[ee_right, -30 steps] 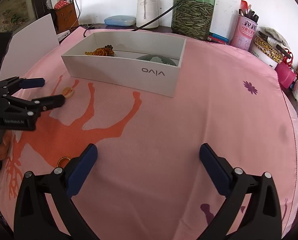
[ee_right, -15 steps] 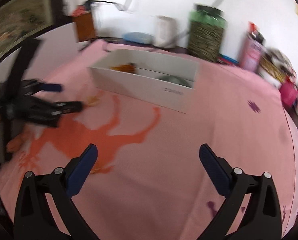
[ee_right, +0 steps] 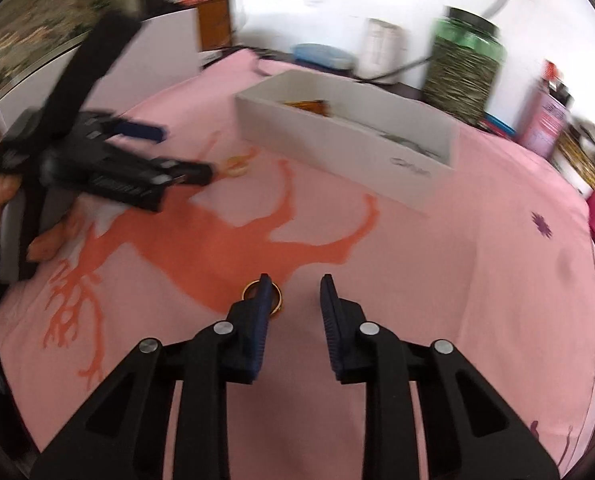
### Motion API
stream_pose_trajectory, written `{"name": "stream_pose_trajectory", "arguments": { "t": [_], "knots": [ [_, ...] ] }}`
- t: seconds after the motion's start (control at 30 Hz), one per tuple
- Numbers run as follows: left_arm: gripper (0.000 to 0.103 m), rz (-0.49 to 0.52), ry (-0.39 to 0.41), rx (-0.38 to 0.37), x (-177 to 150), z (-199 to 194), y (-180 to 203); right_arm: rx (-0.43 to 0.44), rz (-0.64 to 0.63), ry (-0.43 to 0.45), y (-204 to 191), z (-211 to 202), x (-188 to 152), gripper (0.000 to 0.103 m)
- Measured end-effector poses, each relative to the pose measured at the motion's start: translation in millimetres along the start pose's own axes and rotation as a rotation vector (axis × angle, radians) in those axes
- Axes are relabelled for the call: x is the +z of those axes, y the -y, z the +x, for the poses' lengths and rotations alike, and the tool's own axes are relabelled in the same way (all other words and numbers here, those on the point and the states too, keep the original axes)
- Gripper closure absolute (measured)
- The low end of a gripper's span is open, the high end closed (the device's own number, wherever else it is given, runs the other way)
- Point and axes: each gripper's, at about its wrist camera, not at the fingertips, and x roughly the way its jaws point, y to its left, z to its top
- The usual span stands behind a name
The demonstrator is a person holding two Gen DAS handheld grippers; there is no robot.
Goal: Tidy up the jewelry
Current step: 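Move the open right gripper around the gold ring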
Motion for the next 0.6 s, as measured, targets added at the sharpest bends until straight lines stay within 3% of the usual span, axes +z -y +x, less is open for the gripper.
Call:
{"name": "stream_pose_trajectory", "arguments": {
  "t": [0.1,0.23,0.33,0.47,0.6],
  "knots": [
    [0.004,0.000,0.000,0.000,0.0,0.1,0.0,-0.058,0.119,0.020,25.1,-2.7,3.2,0.078],
    [0.004,0.000,0.000,0.000,0.0,0.0,0.1,0.028,0.214,0.080,44.6,-16.6,5.3,0.078],
    [0.004,0.000,0.000,0.000,0.0,0.0,0.2,0.067,0.174,0.078,36.1,-19.7,5.4,0.078],
    [0.004,0.000,0.000,0.000,0.0,-0.1,0.3,0.012,0.062,0.016,12.6,-5.7,2.2,0.078],
    [0.004,0.001,0.000,0.001,0.0,0.0,0.2,-0.027,0.041,-0.005,11.0,0.9,-1.3,0.078]
  ]
}}
